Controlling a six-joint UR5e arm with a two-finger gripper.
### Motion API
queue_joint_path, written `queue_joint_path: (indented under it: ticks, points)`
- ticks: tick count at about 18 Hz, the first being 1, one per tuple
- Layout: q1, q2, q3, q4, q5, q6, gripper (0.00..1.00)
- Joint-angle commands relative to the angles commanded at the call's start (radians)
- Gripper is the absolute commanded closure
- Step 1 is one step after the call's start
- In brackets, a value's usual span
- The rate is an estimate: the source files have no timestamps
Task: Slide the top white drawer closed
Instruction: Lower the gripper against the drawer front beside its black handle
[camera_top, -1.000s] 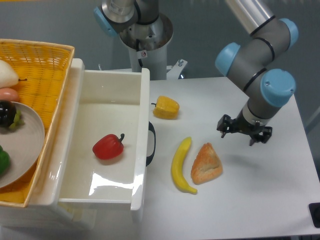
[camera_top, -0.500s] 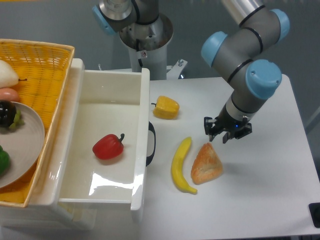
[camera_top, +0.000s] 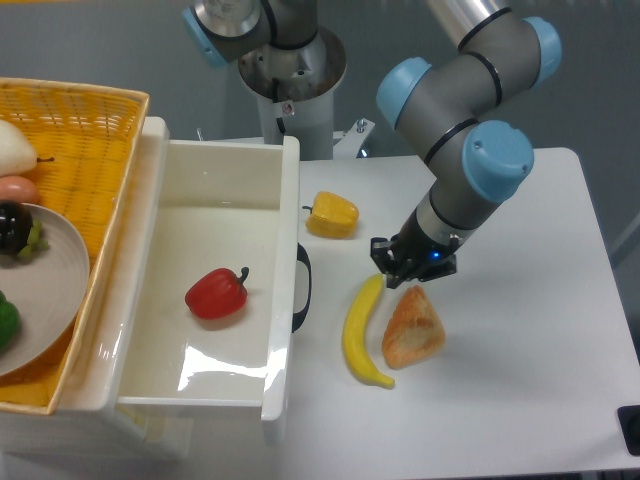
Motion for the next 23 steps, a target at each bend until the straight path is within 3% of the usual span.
queue_joint_path:
  ticks: [16, 23]
  points:
    - [-0.009, 0.003, -0.002, -0.031, -0.209, 0.003, 1.0]
    - [-0.037, 0.009, -0.02, -0.052, -0.232, 0.002, 1.0]
